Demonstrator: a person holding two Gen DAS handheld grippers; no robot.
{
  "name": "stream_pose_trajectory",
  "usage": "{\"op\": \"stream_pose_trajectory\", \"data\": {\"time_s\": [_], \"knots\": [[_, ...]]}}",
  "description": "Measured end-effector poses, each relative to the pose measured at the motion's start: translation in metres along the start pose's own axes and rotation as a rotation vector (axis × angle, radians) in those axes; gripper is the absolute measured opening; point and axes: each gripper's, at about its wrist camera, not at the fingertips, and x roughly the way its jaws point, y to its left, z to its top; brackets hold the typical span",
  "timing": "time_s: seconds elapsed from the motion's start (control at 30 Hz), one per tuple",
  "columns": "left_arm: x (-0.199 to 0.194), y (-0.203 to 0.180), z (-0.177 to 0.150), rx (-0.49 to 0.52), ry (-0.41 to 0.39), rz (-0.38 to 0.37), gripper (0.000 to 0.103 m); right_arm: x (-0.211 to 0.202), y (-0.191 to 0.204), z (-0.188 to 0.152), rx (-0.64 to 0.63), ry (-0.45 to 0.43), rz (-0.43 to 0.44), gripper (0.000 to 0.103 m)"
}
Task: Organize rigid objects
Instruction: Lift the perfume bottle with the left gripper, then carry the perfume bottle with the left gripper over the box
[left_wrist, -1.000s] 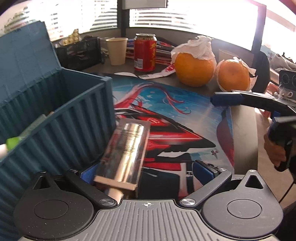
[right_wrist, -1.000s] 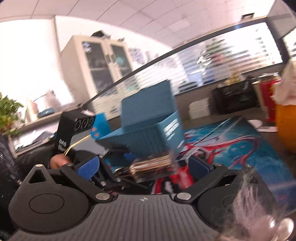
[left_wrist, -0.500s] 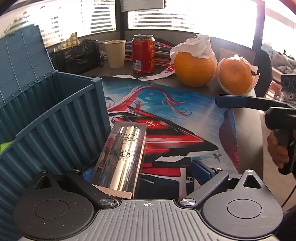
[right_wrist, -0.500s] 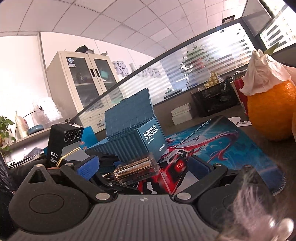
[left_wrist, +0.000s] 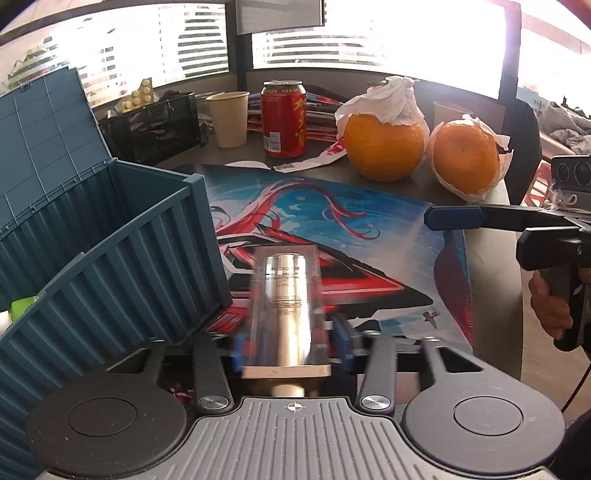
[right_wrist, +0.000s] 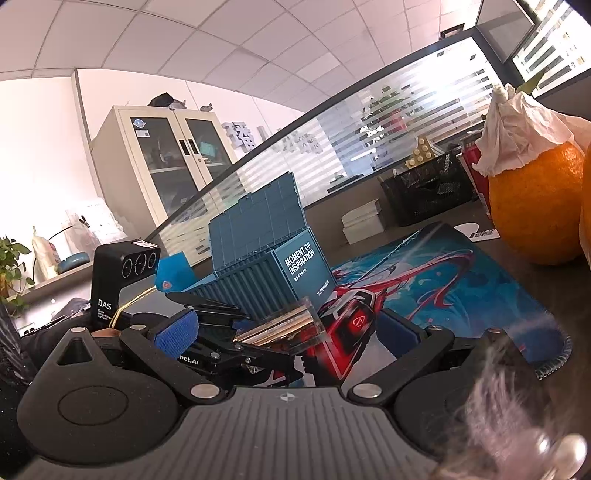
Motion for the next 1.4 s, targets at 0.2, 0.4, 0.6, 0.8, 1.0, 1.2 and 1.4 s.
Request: {"op": "stream_pose_trajectory", "data": {"time_s": [0.2, 0.4, 0.6, 0.8, 1.0, 1.2, 1.4], "knots": [[0.001, -0.001, 0.000, -0.002, -0.001, 0.001, 0.036, 0.002, -0.001, -0.002, 0.007, 0.005, -0.001, 0.103], [-0.001, -0.003, 0.000, -0.017, 0.007, 0.012, 0.035, 0.003, -0.002, -0.003, 0.009, 0.005, 0.000, 0.103], [-0.009, -0.002, 0.005, -0.021, 0.012, 0.021, 0.035, 0.004, 0.000, -0.004, 0.014, 0.006, 0.007, 0.103], [-0.022, -0.001, 0.008, -0.015, 0.011, 0.038, 0.035, 0.007, 0.005, -0.006, 0.020, 0.013, 0.015, 0.103], [-0.041, -0.004, 0.017, 0.015, -0.009, 0.032, 0.035, 0.009, 0.010, -0.004, 0.013, 0.020, 0.025, 0.103], [-0.063, -0.006, 0.028, 0.041, -0.038, 0.043, 0.035, 0.011, 0.017, -0.001, 0.008, 0.024, 0.033, 0.103], [-0.094, 0.004, 0.048, 0.075, -0.074, 0.066, 0.035, 0.014, 0.020, 0.000, 0.016, 0.024, 0.037, 0.103]]}}
